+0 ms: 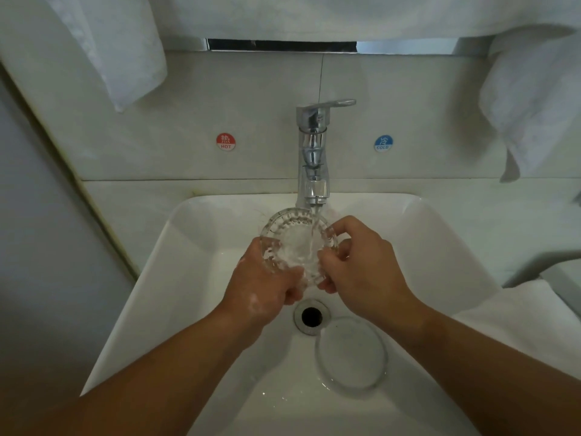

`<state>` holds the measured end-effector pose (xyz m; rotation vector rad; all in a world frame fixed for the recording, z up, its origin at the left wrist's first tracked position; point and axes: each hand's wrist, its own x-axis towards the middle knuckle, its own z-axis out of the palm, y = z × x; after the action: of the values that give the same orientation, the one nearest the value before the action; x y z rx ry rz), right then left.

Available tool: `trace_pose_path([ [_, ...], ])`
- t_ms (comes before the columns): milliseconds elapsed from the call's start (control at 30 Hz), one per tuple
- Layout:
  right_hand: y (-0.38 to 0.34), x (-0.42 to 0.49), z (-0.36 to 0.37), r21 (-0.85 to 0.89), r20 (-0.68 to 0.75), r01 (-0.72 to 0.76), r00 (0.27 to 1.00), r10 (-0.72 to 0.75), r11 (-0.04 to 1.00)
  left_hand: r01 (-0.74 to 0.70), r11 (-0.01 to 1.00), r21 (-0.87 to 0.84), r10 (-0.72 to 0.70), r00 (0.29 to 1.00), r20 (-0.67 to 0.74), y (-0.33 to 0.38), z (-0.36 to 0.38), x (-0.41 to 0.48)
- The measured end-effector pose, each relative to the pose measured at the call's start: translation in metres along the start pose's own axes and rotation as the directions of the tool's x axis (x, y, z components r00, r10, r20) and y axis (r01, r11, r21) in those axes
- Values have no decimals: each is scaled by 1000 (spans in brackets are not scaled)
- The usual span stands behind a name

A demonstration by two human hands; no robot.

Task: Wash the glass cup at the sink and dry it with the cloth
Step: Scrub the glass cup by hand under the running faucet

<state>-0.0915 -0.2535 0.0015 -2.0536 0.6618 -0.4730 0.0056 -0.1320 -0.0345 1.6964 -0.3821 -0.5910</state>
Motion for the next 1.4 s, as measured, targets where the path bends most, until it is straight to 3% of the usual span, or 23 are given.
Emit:
trace_pose_path([
  [100, -1, -3, 0, -10, 15, 11, 1000, -10, 1000, 20, 999, 36, -17, 997, -75, 4, 0, 2],
  [233, -2, -4, -1, -16, 25, 17, 1000, -16, 1000, -57, 936, 348, 109, 985, -132, 3, 1, 3],
  [367, 1, 1, -6, 1, 15, 16, 1000, -16, 1000, 0, 990, 138, 5, 999, -37, 7, 2, 3],
  [533, 3, 6, -6, 39, 43, 0, 999, -2, 999, -33, 978, 207, 60, 991, -123, 17, 6, 10],
  [600, 2, 8, -6, 42, 42, 10, 999, -12, 999, -76, 887, 456, 153, 979, -133, 21, 4, 12],
  [667, 1, 9, -7, 31, 36, 35, 999, -36, 999, -121, 670, 732, 254, 965, -72, 21, 1, 14],
  [733, 0, 8, -5, -13, 37, 67, 997, -67, 998, -182, 526, 831, 361, 932, -25, 17, -2, 13],
  [833, 0, 8, -2, -59, 42, 100, 994, -97, 993, -240, 568, 787, 484, 871, -84, 13, -7, 19],
  [933, 3, 10, -3, -75, 14, 130, 991, -130, 989, -310, 537, 785, 540, 841, -38, 10, -9, 23],
  [1100, 8, 12, -8, -162, 28, 192, 981, -190, 968, -343, 600, 723, 509, 861, -15, 7, -10, 26],
  [1400, 9, 15, -14, -158, 48, 206, 978, -201, 966, -337, 655, 677, 476, 879, -23, 15, -4, 23],
])
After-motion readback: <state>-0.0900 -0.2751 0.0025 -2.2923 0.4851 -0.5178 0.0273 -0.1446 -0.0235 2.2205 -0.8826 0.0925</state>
